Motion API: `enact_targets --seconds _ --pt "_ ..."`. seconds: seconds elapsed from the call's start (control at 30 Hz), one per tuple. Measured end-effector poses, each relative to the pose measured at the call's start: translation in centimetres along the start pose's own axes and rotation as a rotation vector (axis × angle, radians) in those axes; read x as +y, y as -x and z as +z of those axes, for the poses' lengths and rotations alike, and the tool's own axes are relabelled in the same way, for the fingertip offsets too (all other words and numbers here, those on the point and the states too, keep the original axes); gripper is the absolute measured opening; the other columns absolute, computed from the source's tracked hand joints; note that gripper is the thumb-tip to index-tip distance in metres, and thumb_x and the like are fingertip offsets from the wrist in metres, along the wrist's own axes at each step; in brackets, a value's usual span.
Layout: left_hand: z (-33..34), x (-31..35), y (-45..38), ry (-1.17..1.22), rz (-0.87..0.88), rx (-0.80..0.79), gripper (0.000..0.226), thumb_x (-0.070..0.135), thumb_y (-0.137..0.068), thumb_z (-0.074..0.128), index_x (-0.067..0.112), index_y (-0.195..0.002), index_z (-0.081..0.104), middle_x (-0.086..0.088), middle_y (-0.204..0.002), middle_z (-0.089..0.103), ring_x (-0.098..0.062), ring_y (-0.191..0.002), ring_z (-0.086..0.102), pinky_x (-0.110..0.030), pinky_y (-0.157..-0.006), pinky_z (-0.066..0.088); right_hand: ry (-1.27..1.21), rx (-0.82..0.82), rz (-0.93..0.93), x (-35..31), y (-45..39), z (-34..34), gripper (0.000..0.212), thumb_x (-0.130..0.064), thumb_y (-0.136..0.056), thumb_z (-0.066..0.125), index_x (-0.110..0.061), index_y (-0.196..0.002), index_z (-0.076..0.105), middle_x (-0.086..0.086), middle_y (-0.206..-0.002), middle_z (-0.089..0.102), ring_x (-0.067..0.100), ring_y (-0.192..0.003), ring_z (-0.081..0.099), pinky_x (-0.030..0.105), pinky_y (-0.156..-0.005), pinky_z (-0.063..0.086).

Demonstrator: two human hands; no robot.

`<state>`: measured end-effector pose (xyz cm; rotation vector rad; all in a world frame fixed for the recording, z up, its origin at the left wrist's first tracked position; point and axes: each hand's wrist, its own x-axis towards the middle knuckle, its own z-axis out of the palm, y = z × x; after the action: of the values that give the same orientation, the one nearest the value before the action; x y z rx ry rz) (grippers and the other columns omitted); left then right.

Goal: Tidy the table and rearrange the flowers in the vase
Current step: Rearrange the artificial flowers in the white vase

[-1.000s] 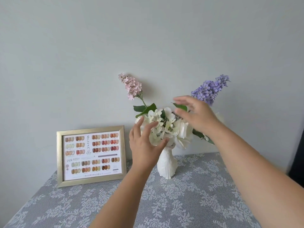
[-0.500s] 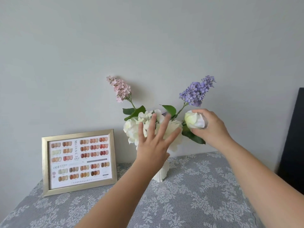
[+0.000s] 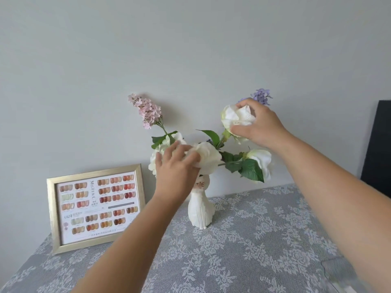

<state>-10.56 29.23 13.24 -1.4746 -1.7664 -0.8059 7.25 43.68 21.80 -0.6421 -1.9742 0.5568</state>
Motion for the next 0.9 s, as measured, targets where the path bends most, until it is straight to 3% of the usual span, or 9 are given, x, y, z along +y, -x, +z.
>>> enact_targets --seconds 0.07,0.13,0.27,0.4,0.5,0.57,0.63,0.73,0.9 --pt "-0.8 -0.8 -0.6 0.179 -0.042 0.059 0.015 0.017 -0.079 0.077 0.008 -0.09 0.07 -0.008 -0.107 0.067 -0.036 -0.103 0.058 -0.049 -0.085 0.048 0.001 -0.011 0.007 0.2 0.2 -0.4 0.044 -0.029 -0.064 0.077 -0.043 -0.099 0.054 -0.007 -0.096 0.063 0.015 -0.082 0.059 0.024 -0.069 0.044" --pt "-1.4 -1.3 -1.0 0.301 -0.093 0.085 0.017 0.016 -0.079 0.078 0.007 -0.091 0.069 -0.006 -0.105 0.066 -0.031 -0.099 0.058 -0.043 -0.082 0.049 -0.01 0.003 -0.002 0.2 0.4 -0.8 0.045 -0.027 -0.064 0.078 -0.041 -0.1 0.056 0.0 -0.102 0.065 0.02 -0.086 0.06 0.026 -0.072 0.045" --pt "-1.7 -1.7 -0.9 0.371 -0.111 0.094 0.019 0.016 -0.079 0.079 0.007 -0.092 0.069 -0.005 -0.105 0.066 -0.028 -0.098 0.061 -0.042 -0.082 0.051 -0.076 0.004 -0.009 -0.8 0.8 -0.9 0.045 -0.03 -0.06 0.076 -0.039 -0.1 0.057 -0.003 -0.096 0.065 0.018 -0.08 0.06 0.028 -0.071 0.047" --pt "-1.8 -1.7 -0.8 0.393 -0.104 0.108 0.018 0.016 -0.079 0.079 0.007 -0.092 0.069 -0.005 -0.105 0.066 -0.027 -0.095 0.062 -0.042 -0.078 0.053 -0.115 -0.096 -0.031 -1.6 1.1 -0.3 0.044 -0.03 -0.059 0.075 -0.041 -0.097 0.056 -0.013 -0.087 0.063 0.009 -0.072 0.058 0.026 -0.067 0.047" --pt "-1.9 -1.9 -0.8 0.403 -0.109 0.118 0.017 0.015 -0.079 0.078 0.008 -0.091 0.068 -0.003 -0.102 0.066 -0.024 -0.092 0.062 -0.039 -0.076 0.052 -0.111 -0.066 -0.037 -1.7 1.1 -0.5 0.043 -0.023 -0.065 0.078 -0.04 -0.099 0.056 -0.007 -0.094 0.064 0.017 -0.079 0.061 0.033 -0.071 0.05" --pt "-1.9 -2.1 -0.8 0.407 -0.114 0.121 0.017 0.016 -0.079 0.078 0.01 -0.091 0.068 -0.001 -0.102 0.066 -0.022 -0.091 0.062 -0.036 -0.073 0.052 -0.12 -0.001 -0.038 -2.1 1.1 -1.3 0.042 -0.027 -0.063 0.077 -0.04 -0.098 0.057 -0.008 -0.092 0.063 0.019 -0.078 0.064 0.036 -0.063 0.055" --pt "-1.9 -2.3 -0.8 0.419 -0.128 0.125 0.016 0.016 -0.079 0.078 0.01 -0.091 0.068 0.0 -0.102 0.066 -0.022 -0.09 0.061 -0.033 -0.07 0.05 -0.177 0.042 -0.056 -2.6 1.1 -2.3 0.039 -0.031 -0.057 0.075 -0.044 -0.089 0.058 -0.013 -0.084 0.063 0.011 -0.066 0.063 0.029 -0.05 0.055" --pt "-1.7 -2.5 -0.8 0.421 -0.14 0.134 0.017 0.016 -0.079 0.078 0.01 -0.091 0.068 0.0 -0.101 0.065 -0.021 -0.088 0.06 -0.029 -0.066 0.046 -0.177 0.073 -0.089 -3.3 1.5 -3.2 0.037 -0.035 -0.056 0.075 -0.048 -0.085 0.057 -0.015 -0.081 0.063 0.004 -0.064 0.058 0.023 -0.058 0.051" --pt "-1.5 -2.5 -0.7 0.428 -0.15 0.14 0.017 0.017 -0.08 0.078 0.011 -0.092 0.068 0.001 -0.102 0.065 -0.021 -0.09 0.06 -0.032 -0.068 0.049 -0.21 0.125 -0.15 -3.9 2.2 -3.3 0.036 -0.029 -0.061 0.076 -0.042 -0.089 0.058 -0.012 -0.082 0.065 0.011 -0.069 0.061 0.035 -0.066 0.054"
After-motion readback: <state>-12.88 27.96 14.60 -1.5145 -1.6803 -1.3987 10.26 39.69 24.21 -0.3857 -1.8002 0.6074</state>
